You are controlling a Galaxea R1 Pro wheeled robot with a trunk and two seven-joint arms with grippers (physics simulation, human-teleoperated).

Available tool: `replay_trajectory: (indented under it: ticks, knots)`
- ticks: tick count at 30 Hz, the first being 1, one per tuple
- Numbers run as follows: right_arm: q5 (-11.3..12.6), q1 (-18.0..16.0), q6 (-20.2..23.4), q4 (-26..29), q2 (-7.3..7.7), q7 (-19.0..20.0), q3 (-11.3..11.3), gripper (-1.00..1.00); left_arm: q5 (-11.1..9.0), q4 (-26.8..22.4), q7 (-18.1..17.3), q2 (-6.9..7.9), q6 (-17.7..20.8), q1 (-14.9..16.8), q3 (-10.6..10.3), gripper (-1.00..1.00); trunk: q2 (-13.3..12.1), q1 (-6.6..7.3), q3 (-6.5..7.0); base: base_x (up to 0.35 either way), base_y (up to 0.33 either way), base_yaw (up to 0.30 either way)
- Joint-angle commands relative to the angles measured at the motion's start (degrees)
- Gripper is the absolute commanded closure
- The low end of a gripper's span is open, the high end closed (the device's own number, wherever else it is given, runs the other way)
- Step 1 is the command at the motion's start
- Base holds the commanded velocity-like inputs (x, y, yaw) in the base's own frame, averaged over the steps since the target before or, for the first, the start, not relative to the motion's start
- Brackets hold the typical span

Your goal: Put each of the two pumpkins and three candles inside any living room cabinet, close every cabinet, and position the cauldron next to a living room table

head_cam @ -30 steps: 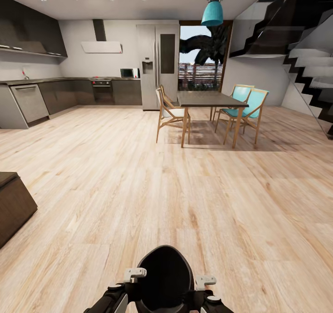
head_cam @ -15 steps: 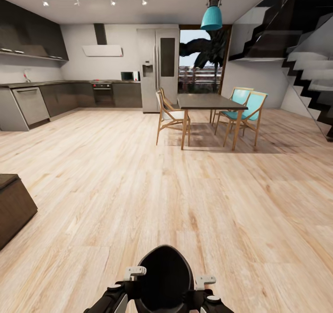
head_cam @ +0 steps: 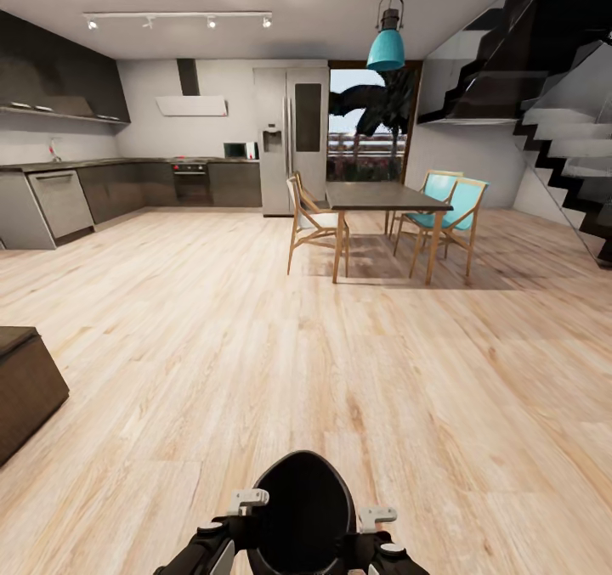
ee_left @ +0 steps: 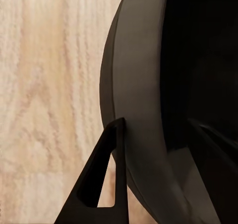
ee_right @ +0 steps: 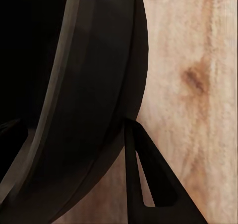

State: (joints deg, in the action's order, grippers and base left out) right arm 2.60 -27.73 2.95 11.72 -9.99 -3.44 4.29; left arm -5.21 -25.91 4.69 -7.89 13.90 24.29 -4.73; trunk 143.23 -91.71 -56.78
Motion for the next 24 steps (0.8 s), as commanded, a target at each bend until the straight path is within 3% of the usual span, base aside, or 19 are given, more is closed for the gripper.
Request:
replay_trajectory:
  ticks: [1,24]
  knots:
    - [0.66,-0.04,0.31,0.41,-0.01,-0.25,0.11,1.0,-0.15,-0.02,0.51,0.07,0.33,-0.03,-0.36,1.0,0.01,0.04,0.18,0.0,0.0,0.0]
    - [0.66,-0.04,0.3,0.49,-0.01,-0.07,0.11,1.0,-0.15,-0.02,0.5,-0.02,0.29,-0.03,-0.36,1.0,-9.22,5.09,4.31,0.0,0.0,0.0]
